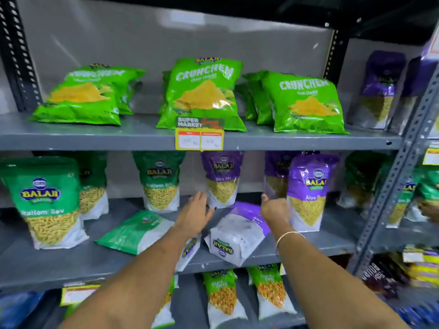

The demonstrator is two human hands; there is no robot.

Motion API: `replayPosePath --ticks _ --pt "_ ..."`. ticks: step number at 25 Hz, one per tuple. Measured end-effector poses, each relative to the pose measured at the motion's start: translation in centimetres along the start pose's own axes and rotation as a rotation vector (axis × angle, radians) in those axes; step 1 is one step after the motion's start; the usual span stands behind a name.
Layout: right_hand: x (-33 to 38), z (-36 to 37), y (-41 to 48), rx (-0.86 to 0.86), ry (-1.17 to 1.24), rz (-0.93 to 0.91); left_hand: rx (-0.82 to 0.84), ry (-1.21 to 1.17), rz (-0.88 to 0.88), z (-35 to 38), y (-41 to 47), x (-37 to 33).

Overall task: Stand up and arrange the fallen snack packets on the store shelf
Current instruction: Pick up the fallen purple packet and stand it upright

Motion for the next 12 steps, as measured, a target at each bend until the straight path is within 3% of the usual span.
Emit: replayPosePath --ticks 3,5,7,12 --pt "-2.6 4.4 3.8 0.473 0.046 0.052 0.118 -0.314 -0.334 5.3 3.1 1.2" --pt "-4.9 6.9 5.0 0.695 0.218 0.198 0.272 -0.405 -0.421 8.5 4.1 2.4" --pt "-6.4 8.9 6.2 0.826 0.306 0.275 0.43 -0.514 -0.516 10.8 4.0 2.8" --pt "-6.7 9.1 4.9 1.022 0.359 0.372 0.47 -0.543 -0.687 11.9 3.8 4.3"
Point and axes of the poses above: each hand's wrist, its own y-axis towards the middle knuckle, its own z-axis out of the palm, x = y × z, the point moved 6 cm from there along y, towards the middle knuckle, and after that the axes turned 15 degrees about z, right-handed, at the moved point
